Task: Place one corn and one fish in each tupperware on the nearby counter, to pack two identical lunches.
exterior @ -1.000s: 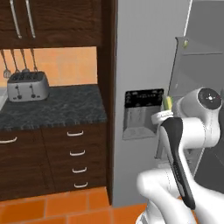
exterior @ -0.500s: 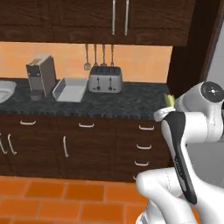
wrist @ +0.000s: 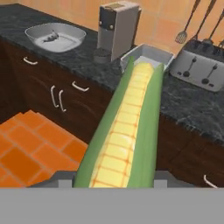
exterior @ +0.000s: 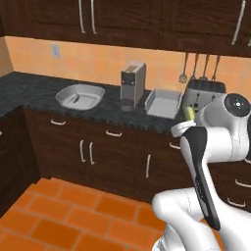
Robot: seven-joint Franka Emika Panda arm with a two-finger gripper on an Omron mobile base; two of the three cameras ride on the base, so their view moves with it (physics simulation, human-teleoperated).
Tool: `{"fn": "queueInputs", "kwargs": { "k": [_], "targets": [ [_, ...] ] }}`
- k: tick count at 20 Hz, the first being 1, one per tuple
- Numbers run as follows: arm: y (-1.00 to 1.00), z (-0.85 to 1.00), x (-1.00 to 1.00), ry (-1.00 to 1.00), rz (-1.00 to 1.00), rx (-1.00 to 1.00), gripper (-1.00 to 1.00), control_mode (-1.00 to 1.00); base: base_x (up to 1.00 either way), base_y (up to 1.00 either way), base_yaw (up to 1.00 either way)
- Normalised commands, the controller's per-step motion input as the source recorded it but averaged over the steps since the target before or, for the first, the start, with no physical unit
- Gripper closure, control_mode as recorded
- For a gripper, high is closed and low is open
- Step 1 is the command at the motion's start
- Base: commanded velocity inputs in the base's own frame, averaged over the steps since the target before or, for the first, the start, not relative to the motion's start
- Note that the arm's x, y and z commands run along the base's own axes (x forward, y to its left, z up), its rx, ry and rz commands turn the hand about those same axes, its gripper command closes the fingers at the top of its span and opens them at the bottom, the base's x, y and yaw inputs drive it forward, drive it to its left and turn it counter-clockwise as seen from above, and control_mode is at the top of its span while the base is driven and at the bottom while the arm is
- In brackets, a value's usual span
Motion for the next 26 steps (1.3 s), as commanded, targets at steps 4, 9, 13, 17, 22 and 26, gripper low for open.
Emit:
{"fn": "queueInputs", "kwargs": {
  "k": [4,9,13,17,22,26],
  "targets": [
    [0.00,0.00,0.00,0.00,0.00,0.00,1.00,1.00,1.00,1.00,0.14],
    [0.00,0.00,0.00,0.00,0.00,0.00,1.00,1.00,1.00,0.93,-0.14],
    [0.00,0.00,0.00,0.00,0.00,0.00,1.00,1.00,1.00,0.78,-0.27],
    [0.00,0.00,0.00,0.00,0.00,0.00,1.00,1.00,1.00,0.65,-0.25],
    [0.00,0.00,0.00,0.00,0.00,0.00,1.00,1.00,0.91,0.27,-0.27],
    [0.00,0.00,0.00,0.00,0.00,0.00,1.00,1.00,0.67,0.00,-0.32]
  ]
}}
